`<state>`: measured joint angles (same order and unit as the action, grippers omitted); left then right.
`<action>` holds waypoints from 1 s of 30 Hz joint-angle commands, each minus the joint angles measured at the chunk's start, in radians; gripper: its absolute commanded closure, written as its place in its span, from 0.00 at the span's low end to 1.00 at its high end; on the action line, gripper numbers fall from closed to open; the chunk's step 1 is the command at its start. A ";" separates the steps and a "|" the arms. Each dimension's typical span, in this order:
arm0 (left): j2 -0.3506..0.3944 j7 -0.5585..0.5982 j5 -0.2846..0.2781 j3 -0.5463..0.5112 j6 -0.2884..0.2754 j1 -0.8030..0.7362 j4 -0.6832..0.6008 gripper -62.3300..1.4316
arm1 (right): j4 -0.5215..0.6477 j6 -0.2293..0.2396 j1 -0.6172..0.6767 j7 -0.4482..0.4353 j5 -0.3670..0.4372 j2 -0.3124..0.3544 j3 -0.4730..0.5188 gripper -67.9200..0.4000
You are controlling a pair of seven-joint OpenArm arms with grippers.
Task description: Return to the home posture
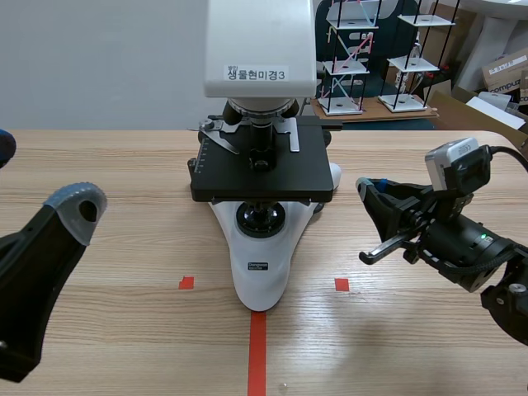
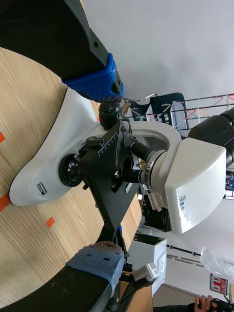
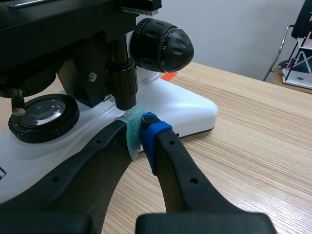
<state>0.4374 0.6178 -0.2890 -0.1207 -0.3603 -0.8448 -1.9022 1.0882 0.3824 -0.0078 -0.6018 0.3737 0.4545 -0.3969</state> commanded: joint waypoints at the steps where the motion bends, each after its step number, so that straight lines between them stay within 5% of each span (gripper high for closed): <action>1: -0.005 0.013 -0.006 -0.003 -0.001 -0.003 -0.005 0.04 | 0.010 0.003 -0.023 -0.018 0.007 0.005 0.003 0.98; 25: -0.005 0.013 -0.006 -0.003 -0.001 -0.003 -0.005 0.04 | 0.010 0.003 -0.023 -0.016 0.007 0.006 0.003 0.98; 30: -0.005 0.013 -0.006 -0.003 -0.001 -0.003 -0.005 0.04 | 0.016 0.000 -0.002 0.000 0.019 0.022 0.004 0.73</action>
<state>0.4374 0.6178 -0.2890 -0.1207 -0.3603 -0.8448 -1.9022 1.0882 0.3820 -0.0048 -0.5892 0.3759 0.4572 -0.3969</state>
